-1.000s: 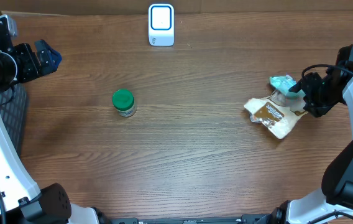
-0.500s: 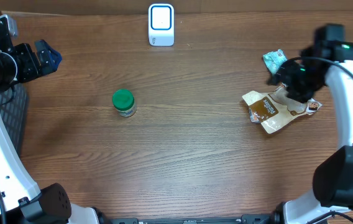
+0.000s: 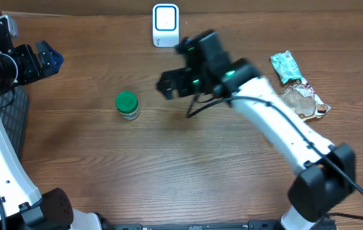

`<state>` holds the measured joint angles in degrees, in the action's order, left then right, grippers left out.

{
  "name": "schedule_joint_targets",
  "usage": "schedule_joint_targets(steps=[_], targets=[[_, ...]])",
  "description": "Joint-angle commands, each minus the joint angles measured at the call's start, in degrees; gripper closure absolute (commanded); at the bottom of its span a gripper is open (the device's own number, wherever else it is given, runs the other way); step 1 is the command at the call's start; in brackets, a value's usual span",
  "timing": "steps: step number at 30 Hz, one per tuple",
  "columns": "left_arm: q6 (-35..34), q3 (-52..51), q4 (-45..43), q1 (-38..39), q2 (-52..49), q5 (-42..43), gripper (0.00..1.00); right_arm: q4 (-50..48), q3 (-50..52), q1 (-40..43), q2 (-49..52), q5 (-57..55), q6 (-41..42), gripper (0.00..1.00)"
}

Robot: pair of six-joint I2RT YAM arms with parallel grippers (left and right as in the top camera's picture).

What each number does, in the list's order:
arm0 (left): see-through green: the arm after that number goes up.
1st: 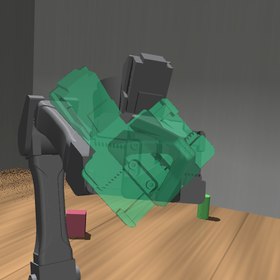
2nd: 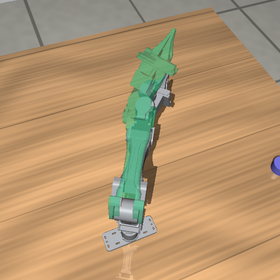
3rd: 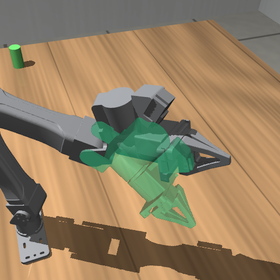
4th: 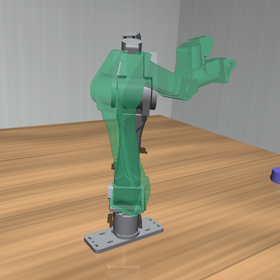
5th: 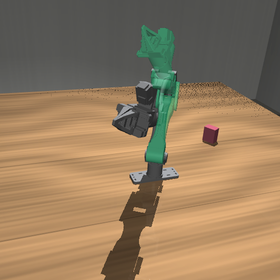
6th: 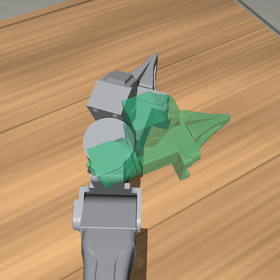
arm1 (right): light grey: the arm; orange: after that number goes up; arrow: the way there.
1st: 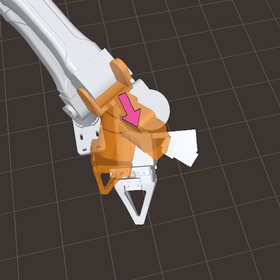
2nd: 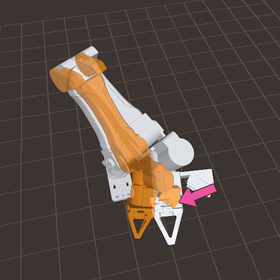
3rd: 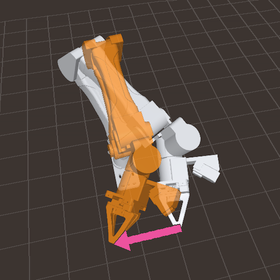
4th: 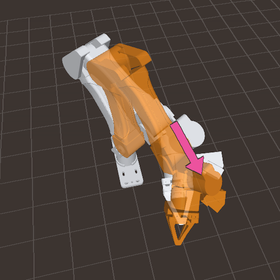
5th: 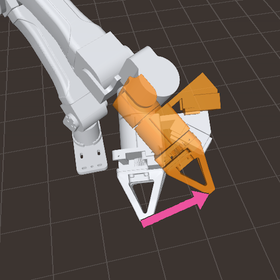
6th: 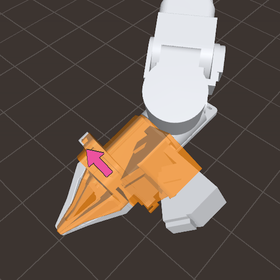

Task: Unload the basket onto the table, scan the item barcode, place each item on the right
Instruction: 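Move the right gripper left to the green-lidded jar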

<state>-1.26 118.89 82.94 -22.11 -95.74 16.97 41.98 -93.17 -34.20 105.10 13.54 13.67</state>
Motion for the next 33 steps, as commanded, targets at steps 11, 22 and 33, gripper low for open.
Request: schedule_joint_targets(steps=[11,22,33], targets=[[1.09,0.83,-0.07,0.37,0.39,0.44,0.00,-17.62,-1.07,-11.30,14.25,-11.08,-3.08,0.00],[1.09,0.83,-0.07,0.37,0.39,0.46,0.01,-22.21,-1.07,-14.25,18.86,-10.86,-4.24,0.00],[1.09,0.83,-0.07,0.37,0.39,0.44,0.01,-25.90,-1.07,-15.89,22.51,-11.39,-6.32,0.00]])
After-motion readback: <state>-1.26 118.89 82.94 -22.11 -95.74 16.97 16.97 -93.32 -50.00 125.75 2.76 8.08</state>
